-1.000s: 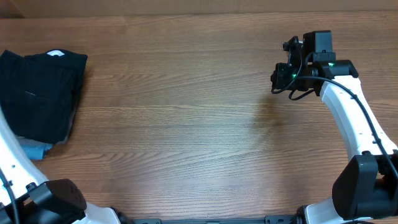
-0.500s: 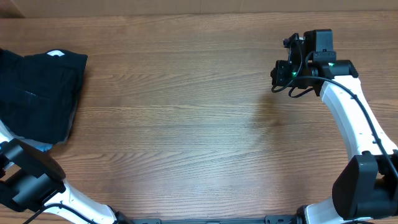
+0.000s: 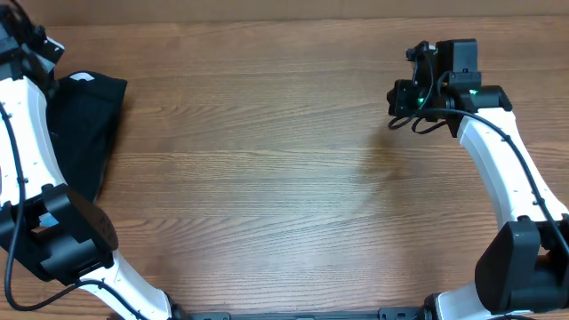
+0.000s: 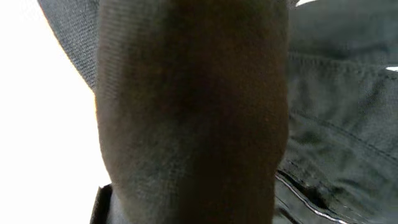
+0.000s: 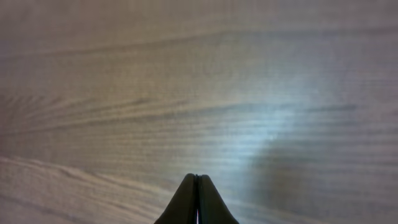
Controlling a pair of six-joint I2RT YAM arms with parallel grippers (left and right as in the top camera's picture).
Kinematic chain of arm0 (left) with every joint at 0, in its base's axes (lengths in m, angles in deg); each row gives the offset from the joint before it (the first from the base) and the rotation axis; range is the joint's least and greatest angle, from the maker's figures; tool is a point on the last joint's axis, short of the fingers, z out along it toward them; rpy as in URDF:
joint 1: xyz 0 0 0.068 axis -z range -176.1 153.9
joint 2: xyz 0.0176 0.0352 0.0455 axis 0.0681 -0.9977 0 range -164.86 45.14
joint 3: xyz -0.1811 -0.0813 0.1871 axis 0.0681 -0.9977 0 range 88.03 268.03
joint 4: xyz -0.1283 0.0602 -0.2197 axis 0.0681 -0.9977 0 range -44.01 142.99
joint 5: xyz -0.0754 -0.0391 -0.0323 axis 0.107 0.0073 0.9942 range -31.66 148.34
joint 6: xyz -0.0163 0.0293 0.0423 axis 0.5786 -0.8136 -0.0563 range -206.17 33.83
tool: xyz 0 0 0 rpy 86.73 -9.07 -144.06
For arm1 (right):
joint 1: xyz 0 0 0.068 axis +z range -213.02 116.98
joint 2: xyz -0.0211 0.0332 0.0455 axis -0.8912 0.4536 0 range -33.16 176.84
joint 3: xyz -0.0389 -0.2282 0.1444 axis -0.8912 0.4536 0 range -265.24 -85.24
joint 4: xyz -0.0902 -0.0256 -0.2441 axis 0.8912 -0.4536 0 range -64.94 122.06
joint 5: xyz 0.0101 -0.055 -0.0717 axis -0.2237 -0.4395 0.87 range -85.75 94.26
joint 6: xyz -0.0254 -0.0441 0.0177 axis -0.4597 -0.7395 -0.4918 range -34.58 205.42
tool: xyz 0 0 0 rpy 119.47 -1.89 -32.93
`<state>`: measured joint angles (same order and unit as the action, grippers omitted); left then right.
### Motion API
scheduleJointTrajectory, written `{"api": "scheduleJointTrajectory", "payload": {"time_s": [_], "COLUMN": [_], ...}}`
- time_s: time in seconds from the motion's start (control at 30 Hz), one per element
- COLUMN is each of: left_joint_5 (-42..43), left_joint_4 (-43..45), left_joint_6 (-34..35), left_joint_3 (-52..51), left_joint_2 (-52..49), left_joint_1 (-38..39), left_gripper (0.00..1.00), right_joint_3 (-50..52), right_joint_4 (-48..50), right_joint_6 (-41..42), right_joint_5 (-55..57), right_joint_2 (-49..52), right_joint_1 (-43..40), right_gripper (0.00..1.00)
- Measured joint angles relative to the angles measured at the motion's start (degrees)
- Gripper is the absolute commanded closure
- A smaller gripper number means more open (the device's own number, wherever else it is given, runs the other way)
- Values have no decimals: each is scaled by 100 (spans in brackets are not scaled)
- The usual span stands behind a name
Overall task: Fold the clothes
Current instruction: 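Release the shirt on the stack and press it down with the left gripper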
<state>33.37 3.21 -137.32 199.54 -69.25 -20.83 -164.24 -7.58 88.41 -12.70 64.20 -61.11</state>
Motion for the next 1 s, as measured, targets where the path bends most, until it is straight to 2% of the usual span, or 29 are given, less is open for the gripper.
{"api": "scheduleJointTrajectory", "payload": {"time_s": [0.07,0.2,0.3,0.4,0.47,0.5,0.63,0.73,0.8,0.83,0.87,0.9,1.0], "left_joint_5": [-297,-564,-479,-404,-330,-258,188,704,1320,1631,1945,2339,2887], "left_joint_4": [48,109,-734,-1198,-1528,-1600,-1733,-1668,-1679,-1683,-1674,-1637,-1547], "left_joint_6": [315,483,586,820,1021,1095,1244,1296,1316,1355,1408,1609,2142], "left_joint_3": [0,4,15,22,22,24,24,55,424,741,1115,1624,2535], "left_joint_2": [0,0,4,4,4,4,4,15,17,26,55,107,411], "left_joint_1": [13,66,66,66,66,66,66,66,74,92,116,149,151], "left_gripper": [96,96,96,96,51,38,7,12,28,53,84,96,96], "right_joint_3": [0,0,0,0,0,0,0,0,0,0,0,0,0], "right_joint_4": [105,127,459,566,577,577,577,577,577,577,575,555,317], "right_joint_6": [-2,0,2,-2,0,0,0,0,0,0,0,0,0], "right_joint_5": [2,4,0,4,4,2,2,0,2,2,0,0,2], "right_joint_2": [0,0,0,0,0,0,0,0,0,0,0,0,0], "right_joint_1": [-2,-2,-2,-2,-2,0,0,0,-2,-2,0,-2,0], "right_gripper": [96,96,96,96,96,96,96,96,96,96,96,96,95]}}
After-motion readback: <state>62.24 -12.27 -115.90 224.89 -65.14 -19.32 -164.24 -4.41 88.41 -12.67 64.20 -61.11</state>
